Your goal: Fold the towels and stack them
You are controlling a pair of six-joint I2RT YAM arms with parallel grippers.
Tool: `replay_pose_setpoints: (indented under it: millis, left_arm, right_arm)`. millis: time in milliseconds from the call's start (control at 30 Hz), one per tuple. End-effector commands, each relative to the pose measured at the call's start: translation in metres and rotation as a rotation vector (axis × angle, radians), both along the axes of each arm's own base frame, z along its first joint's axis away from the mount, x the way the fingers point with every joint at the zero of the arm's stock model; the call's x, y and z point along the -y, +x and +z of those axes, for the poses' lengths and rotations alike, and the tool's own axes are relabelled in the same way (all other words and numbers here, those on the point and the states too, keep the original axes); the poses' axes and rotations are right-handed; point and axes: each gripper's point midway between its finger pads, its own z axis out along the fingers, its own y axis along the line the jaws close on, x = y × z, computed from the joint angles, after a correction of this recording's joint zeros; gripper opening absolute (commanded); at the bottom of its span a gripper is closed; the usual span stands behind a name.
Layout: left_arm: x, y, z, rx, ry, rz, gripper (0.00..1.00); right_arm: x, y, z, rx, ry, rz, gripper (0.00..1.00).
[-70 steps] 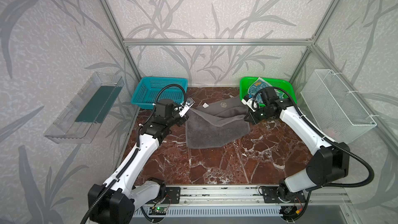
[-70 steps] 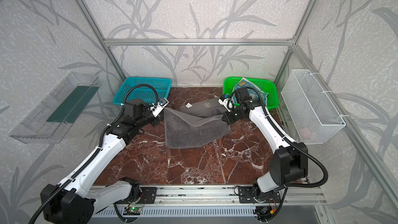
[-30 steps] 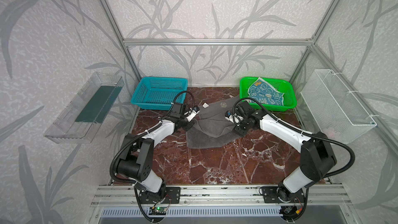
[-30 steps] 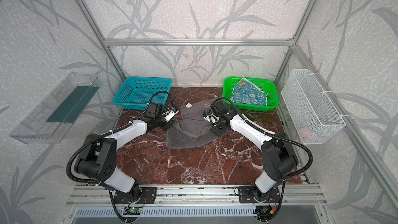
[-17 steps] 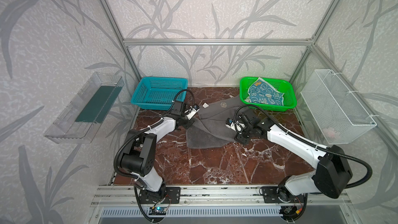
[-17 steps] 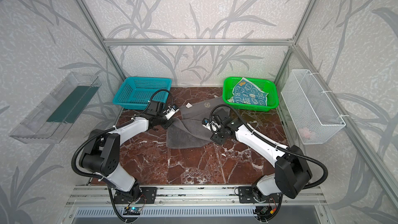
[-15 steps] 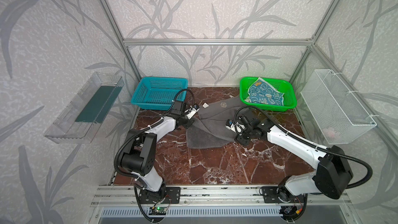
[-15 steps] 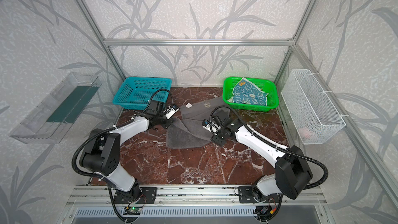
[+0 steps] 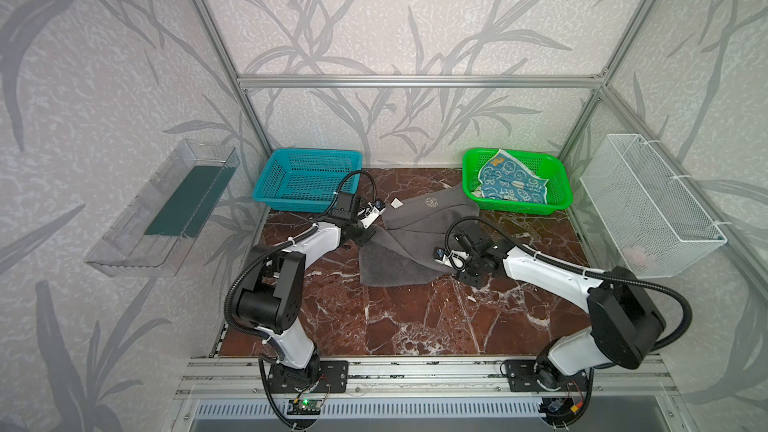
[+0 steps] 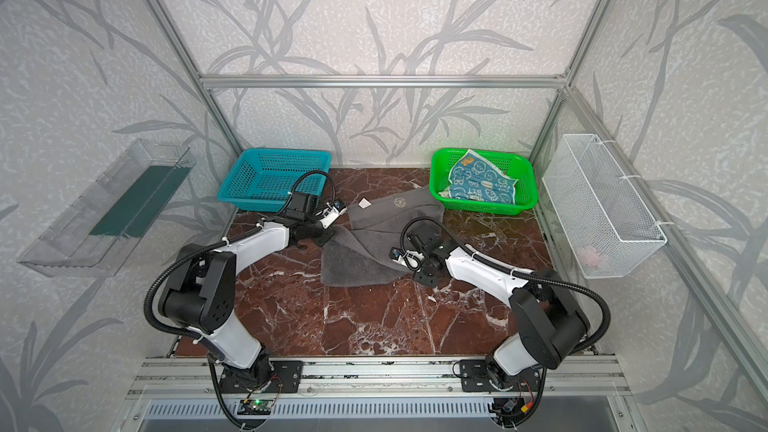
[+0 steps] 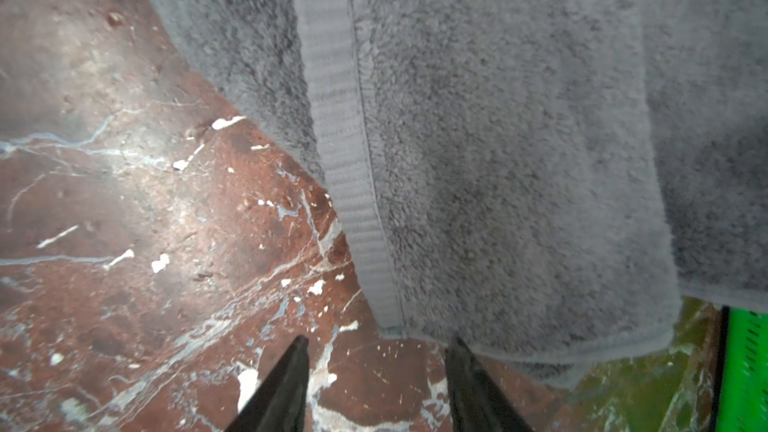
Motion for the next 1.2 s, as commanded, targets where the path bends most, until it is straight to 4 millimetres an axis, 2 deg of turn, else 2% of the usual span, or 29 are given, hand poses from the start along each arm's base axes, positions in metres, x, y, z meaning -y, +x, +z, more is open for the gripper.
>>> replay_pose_setpoints:
  millis: [0,300,600,633,667,733,833,933,1000,1067,1167]
  left_arm:
    - [-0.004,0.004,0.001,-0.001,0.022,-0.002,0.0]
    - [-0.007,0.003,0.0,-0.006,0.034,0.002,0.0]
    - [-0.009,0.001,-0.001,-0.014,0.043,0.008,0.0]
    - [-0.009,0.0,-0.001,-0.014,0.045,0.008,0.0]
    - [-0.01,0.0,-0.001,-0.016,0.046,0.008,0.0]
    - [-0.01,-0.001,-0.001,-0.016,0.047,0.009,0.0]
    - [-0.011,-0.002,-0.001,-0.017,0.048,0.012,0.0]
    - [-0.009,-0.002,0.004,-0.01,0.036,0.013,0.0]
    - [-0.008,-0.001,0.009,-0.001,0.022,0.02,0.0]
    - [-0.006,0.0,0.02,0.019,-0.002,0.025,0.0]
    - [-0.004,0.001,0.045,0.074,-0.042,0.036,0.0]
  right_arm:
    - [0.0,0.004,-0.008,-0.021,-0.019,0.038,0.49]
    - [0.015,0.015,-0.022,-0.023,-0.055,0.0,0.52]
    - [0.014,0.017,-0.04,-0.051,-0.076,0.018,0.5]
    - [0.014,0.018,-0.04,-0.049,-0.081,0.017,0.48]
    - [0.018,0.016,-0.05,-0.072,-0.106,0.018,0.46]
    - [0.023,0.016,-0.056,-0.072,-0.136,0.011,0.4]
    - [0.024,0.018,-0.054,-0.061,-0.133,0.007,0.3]
    - [0.027,0.025,-0.048,-0.018,-0.153,0.008,0.08]
    - [0.025,0.03,-0.038,0.017,-0.134,0.017,0.0]
    - [0.019,0.036,-0.016,0.067,-0.073,0.01,0.0]
    - [0.01,0.046,0.03,0.134,0.087,-0.025,0.0]
